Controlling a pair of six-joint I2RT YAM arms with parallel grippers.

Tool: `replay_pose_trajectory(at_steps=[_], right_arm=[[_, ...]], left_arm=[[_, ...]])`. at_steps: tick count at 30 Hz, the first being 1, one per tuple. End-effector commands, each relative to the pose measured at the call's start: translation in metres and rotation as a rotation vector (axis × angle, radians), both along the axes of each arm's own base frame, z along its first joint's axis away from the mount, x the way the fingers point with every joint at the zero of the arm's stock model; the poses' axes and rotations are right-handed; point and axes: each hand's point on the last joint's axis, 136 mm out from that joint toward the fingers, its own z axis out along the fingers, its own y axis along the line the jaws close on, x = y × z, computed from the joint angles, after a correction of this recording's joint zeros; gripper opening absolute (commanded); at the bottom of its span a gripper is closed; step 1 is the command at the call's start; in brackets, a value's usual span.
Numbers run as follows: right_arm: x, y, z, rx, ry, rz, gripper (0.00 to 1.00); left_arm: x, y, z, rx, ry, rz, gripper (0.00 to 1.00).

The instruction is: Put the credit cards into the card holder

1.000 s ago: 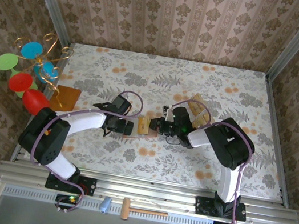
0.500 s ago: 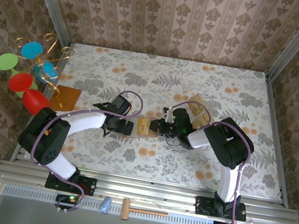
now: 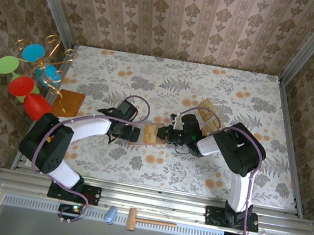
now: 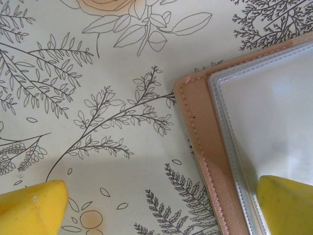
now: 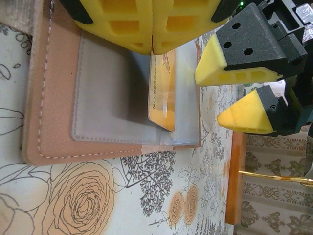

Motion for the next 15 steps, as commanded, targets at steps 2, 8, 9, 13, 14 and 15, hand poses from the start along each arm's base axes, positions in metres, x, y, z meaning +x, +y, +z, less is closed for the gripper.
replay_pose_trajectory(at_steps=[2,8,9,13,14,15], right_arm=[[-0.0058,0.0002,-0.0182,-0.023,0.065,0.020,0.00],[-0.0049,0.0032,-0.0205,-0.022,0.076,0.029,0.00],[-0.0046,0.0040,-0.0204,-0.021,0.075,0.030,0.00],[-0.0042,0.0075,-0.0201,-0.022,0.076,0.035,0.00],[-0.0040,0.0082,-0.0205,-0.023,0.078,0.034,0.00],[-0.0039,0.0091,-0.0206,-0.023,0.079,0.035,0.00]], left_arm=[[-0.0125,0.0143,-0.0076,0.039,0.039,0.023,1.00],[-0.0128,0.0143,-0.0083,0.039,0.040,0.024,1.00],[-0.0128,0.0141,-0.0083,0.038,0.041,0.023,1.00],[-0.0125,0.0140,-0.0079,0.038,0.040,0.023,1.00],[-0.0122,0.0136,-0.0074,0.036,0.039,0.023,1.00],[-0.0125,0.0138,-0.0077,0.036,0.039,0.024,1.00]])
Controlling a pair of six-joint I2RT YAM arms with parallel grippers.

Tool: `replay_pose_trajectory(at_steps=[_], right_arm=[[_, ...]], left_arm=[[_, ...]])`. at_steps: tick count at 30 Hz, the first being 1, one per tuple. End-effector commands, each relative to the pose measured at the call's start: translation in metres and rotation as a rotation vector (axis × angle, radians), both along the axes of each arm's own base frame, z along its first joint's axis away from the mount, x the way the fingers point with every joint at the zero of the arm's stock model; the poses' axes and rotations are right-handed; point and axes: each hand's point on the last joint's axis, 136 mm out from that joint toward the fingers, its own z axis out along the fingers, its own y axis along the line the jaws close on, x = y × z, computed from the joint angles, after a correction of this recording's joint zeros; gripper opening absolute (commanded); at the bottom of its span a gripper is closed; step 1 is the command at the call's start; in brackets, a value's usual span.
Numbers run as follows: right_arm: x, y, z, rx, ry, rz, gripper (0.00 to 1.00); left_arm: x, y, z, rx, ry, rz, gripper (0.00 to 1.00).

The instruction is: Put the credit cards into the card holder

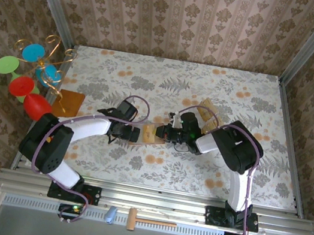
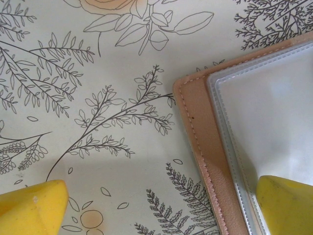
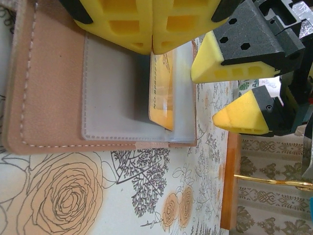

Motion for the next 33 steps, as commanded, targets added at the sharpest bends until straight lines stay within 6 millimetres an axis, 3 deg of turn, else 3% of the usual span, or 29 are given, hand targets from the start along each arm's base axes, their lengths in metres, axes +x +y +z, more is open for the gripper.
replay_pose_trajectory(at_steps=[1,9,21,27,33], right_arm=[[-0.007,0.002,-0.021,-0.042,0.073,0.007,0.00],[-0.008,0.005,-0.020,-0.054,0.072,0.017,0.00],[-0.002,-0.006,0.003,-0.125,0.022,0.000,0.48],[-0.001,-0.010,0.016,-0.136,0.002,-0.006,0.57],[0.000,-0.016,0.038,-0.173,-0.035,-0.010,0.60]], left_arm=[[-0.012,0.014,-0.008,0.039,0.043,0.020,1.00],[-0.013,0.014,-0.009,0.036,0.043,0.023,1.00],[-0.013,0.014,-0.007,0.032,0.036,0.023,1.00],[-0.011,0.013,-0.006,0.017,0.029,0.024,1.00],[0.002,0.004,0.009,-0.028,-0.003,0.004,1.00]])
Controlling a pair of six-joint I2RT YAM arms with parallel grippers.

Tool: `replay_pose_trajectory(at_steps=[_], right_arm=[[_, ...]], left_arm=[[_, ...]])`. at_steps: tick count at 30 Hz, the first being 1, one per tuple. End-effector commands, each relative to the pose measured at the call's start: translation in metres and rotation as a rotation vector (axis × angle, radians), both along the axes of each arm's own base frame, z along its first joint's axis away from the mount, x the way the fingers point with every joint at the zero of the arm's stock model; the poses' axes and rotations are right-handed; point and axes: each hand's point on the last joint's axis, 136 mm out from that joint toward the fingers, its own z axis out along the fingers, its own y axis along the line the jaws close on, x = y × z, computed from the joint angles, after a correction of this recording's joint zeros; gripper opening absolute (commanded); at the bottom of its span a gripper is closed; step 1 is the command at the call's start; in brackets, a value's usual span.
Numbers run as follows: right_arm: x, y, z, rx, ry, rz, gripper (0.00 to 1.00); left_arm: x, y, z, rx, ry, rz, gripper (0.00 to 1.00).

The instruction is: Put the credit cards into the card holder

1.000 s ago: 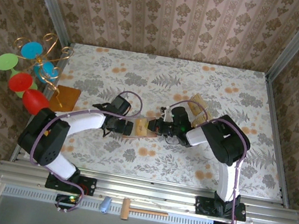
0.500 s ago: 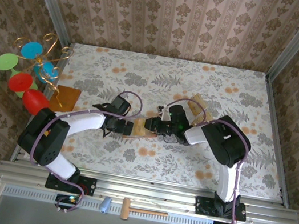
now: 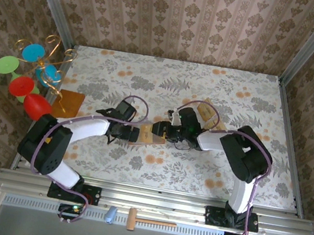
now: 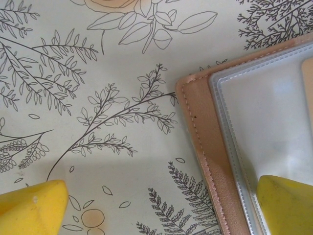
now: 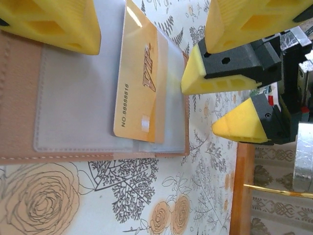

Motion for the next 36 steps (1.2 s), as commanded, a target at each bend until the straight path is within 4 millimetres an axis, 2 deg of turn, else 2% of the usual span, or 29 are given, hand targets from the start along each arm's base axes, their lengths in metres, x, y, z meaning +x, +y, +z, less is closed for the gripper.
replay_pose_trajectory(at_steps=[1,7,11,13,14,15,17,20,26,36], right_arm=[[0.006,-0.008,0.018,-0.057,-0.045,-0.015,0.60],[0.007,-0.019,0.029,-0.160,-0.052,-0.026,0.59],[0.007,-0.028,0.024,-0.296,-0.041,-0.030,0.52],[0.006,-0.028,0.024,-0.350,-0.047,-0.017,0.45],[0.006,-0.027,0.023,-0.376,-0.049,-0.010,0.39],[0.006,-0.027,0.023,-0.404,-0.057,-0.004,0.32],[0.005,-0.023,0.021,-0.451,-0.068,0.020,0.19],[0.004,-0.018,0.016,-0.510,-0.082,0.049,0.09],[0.003,-0.007,0.001,-0.580,-0.084,0.097,0.00],[0.005,0.003,-0.017,-0.612,-0.065,0.121,0.00]], left_arm=[[0.004,-0.001,0.014,-0.020,-0.011,-0.012,1.00],[0.018,-0.004,0.044,-0.089,-0.067,-0.002,1.00],[0.018,0.015,0.052,-0.073,-0.085,0.071,1.00],[0.014,0.025,0.051,-0.056,-0.076,0.106,1.00],[0.010,0.028,0.048,-0.047,-0.069,0.114,1.00],[0.011,0.040,0.046,-0.039,-0.066,0.151,1.00],[0.007,0.047,0.041,-0.027,-0.051,0.170,1.00],[0.001,0.053,0.032,-0.016,-0.030,0.185,1.00],[-0.001,0.056,0.020,0.013,0.004,0.186,1.00],[0.002,0.053,0.007,0.031,0.042,0.175,1.00]])
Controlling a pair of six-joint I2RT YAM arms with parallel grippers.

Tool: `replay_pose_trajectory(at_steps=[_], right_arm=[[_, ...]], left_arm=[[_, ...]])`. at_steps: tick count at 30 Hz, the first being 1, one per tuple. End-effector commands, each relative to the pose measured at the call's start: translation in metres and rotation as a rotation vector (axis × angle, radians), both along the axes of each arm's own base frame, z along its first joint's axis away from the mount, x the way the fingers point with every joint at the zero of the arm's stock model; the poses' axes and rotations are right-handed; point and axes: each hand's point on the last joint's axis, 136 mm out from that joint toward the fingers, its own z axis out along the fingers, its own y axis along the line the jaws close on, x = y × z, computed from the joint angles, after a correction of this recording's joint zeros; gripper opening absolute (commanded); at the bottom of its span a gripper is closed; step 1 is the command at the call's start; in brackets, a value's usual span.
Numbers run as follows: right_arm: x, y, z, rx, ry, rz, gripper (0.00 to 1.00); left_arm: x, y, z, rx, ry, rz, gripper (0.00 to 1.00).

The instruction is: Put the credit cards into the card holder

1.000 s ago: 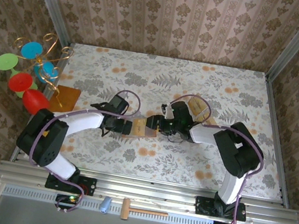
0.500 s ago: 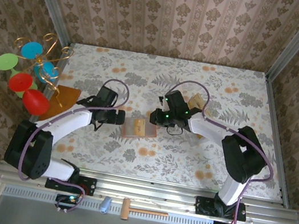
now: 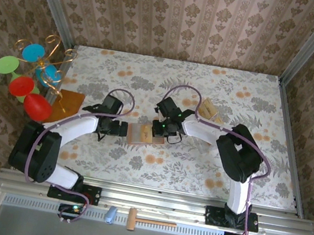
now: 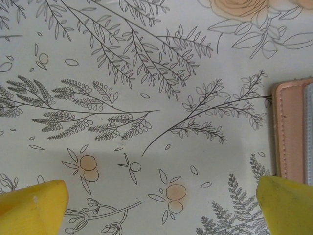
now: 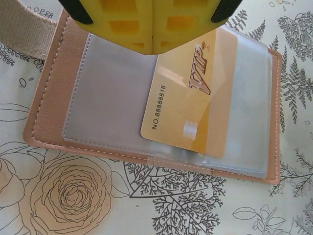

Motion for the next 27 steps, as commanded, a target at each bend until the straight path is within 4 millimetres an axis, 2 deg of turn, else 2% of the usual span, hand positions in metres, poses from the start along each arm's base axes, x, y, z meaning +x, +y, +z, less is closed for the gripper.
replay_pose_trajectory(at_steps=[1,27], right_arm=[[0.002,-0.002,-0.005,-0.048,-0.001,0.010,0.00],[0.005,0.014,-0.013,-0.017,0.022,0.018,0.00]], left_arm=[[0.002,0.002,-0.003,0.017,0.014,0.010,1.00],[0.007,-0.015,-0.024,0.025,0.059,-0.034,1.00]])
